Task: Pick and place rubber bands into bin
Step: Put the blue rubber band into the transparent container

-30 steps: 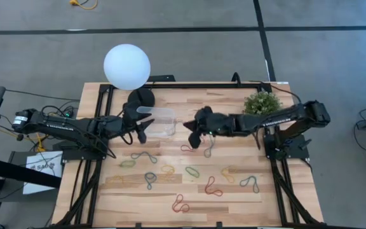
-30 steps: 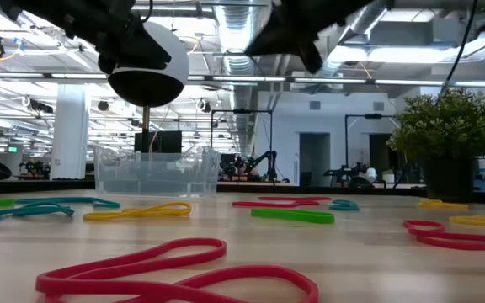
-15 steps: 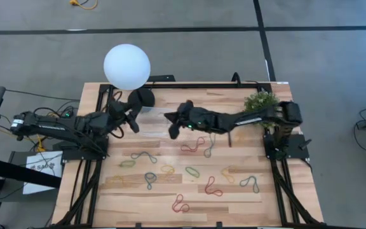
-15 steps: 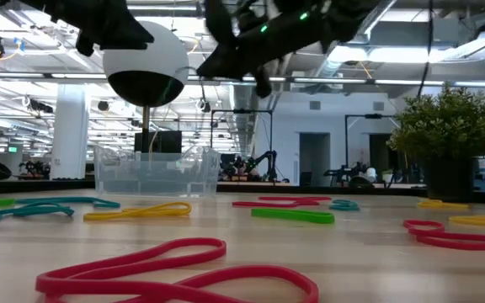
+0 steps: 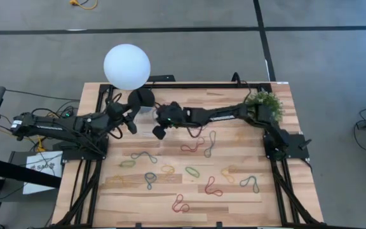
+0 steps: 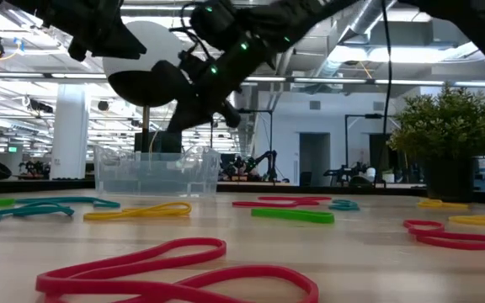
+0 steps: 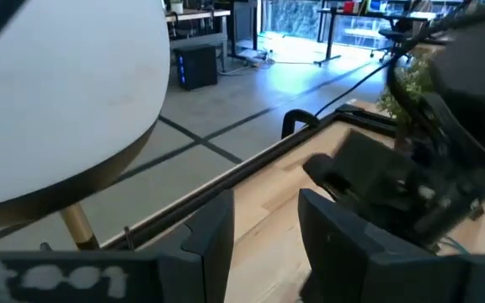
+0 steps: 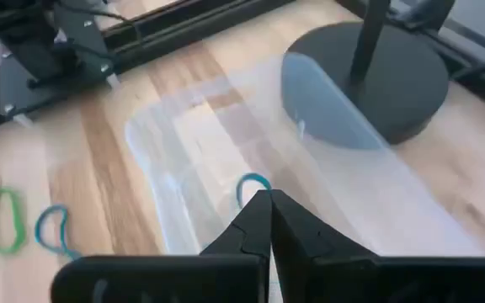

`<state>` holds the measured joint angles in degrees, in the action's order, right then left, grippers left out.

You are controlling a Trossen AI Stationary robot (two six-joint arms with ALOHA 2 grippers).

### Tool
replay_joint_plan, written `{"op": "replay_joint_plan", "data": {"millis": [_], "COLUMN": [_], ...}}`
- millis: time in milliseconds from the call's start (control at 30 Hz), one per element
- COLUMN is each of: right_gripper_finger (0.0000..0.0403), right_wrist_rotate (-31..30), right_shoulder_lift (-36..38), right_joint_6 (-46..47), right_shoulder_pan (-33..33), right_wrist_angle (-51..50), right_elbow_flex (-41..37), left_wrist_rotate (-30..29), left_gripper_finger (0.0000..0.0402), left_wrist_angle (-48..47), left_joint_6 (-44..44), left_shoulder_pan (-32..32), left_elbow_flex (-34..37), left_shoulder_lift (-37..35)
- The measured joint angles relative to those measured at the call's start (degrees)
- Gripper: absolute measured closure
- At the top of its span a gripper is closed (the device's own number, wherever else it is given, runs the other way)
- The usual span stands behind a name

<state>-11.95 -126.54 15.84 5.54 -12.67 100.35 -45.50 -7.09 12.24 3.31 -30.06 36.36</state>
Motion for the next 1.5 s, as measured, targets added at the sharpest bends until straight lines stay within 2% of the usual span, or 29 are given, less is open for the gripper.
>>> {"op": "replay_joint_plan", "data": {"millis": [133,267,533,833,1500], "right_gripper_finger": [0.0403,0.0403,0.0403,0.0403,0.0403], "right_wrist_rotate": [-0.1,-0.2,0.7,6.4,7.4], "right_shoulder_lift": [-2.9,-6.1,-11.8,-12.0,-11.8], "right_joint_6": [0.0,0.2,1.1,0.8,-4.9], "right_shoulder_pan": [0.6,1.2,2.5,4.0,3.8], "right_wrist_angle": [-14.8,-21.6,-23.4,-25.0,-26.4], "right_elbow_flex": [9.3,14.9,17.3,17.3,17.6], "left_wrist_rotate": [0.1,0.2,0.2,0.2,0.2], "left_gripper_finger": [0.0278,0.0278,0.0278,0.0278,0.0278], "left_wrist_angle": [0.0,0.0,0.0,0.0,0.1], "left_joint_6": [0.9,1.1,1.1,1.1,1.1], "left_shoulder_pan": [0.0,0.0,0.0,0.0,0.0], "left_elbow_flex": [0.0,0.0,0.0,0.0,0.0], "left_shoulder_lift": [0.0,0.0,0.0,0.0,0.0]}}
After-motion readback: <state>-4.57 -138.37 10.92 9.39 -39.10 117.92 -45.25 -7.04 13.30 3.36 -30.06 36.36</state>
